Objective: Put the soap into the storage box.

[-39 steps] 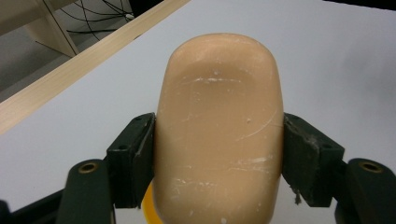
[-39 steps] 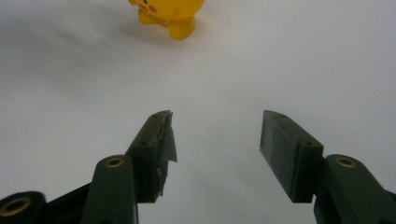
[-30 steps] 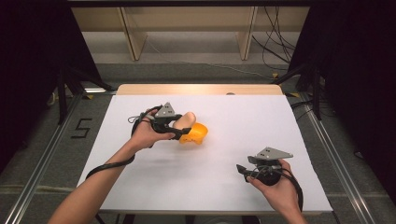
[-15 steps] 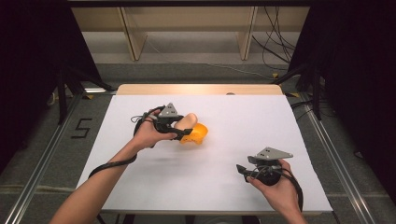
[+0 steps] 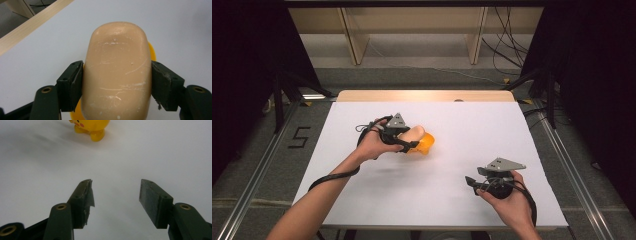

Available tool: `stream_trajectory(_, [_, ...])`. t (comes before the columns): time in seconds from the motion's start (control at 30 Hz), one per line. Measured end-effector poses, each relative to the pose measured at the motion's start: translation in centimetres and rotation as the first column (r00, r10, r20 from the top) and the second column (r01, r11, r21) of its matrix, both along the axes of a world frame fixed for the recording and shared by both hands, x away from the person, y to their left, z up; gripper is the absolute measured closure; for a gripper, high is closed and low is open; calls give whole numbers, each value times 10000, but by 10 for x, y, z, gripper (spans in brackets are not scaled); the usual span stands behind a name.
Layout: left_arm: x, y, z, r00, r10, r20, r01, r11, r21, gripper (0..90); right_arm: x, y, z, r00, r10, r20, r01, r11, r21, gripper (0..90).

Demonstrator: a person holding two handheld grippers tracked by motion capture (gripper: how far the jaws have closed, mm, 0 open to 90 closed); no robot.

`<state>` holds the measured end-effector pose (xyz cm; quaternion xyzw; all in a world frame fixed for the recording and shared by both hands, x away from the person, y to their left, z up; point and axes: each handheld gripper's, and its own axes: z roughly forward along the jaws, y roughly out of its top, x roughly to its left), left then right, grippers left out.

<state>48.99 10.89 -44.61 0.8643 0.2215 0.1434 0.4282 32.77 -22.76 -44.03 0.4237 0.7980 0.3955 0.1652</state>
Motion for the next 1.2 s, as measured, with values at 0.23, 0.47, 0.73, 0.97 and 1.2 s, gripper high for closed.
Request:
stream_trajectory(0.23, [2,1,12,9999,18,160,-17,10000,-18,350,0,0,0,10000,-18,22,18,10000,-7,443])
stream_trajectory(0.47, [-5,2,16,9998,197,-35,-198,9988,-441,358,0,-1,-1,10000,-1,28,1,10000,10,442])
stream_trajectory(0.73, [-22,18,27,9983,578,-21,-579,9982,-155,368,0,-1,0,10000,-61,45,61,10000,24,442])
stream_trajectory(0.97, [-43,41,30,9918,1246,-283,-1242,9921,153,364,-2,1,1,9998,-157,-93,157,9999,31,442])
stream_trajectory(1.2, [-71,61,28,9824,1785,-545,-1770,9837,311,363,0,-1,0,10000,-13,57,14,9999,-124,442])
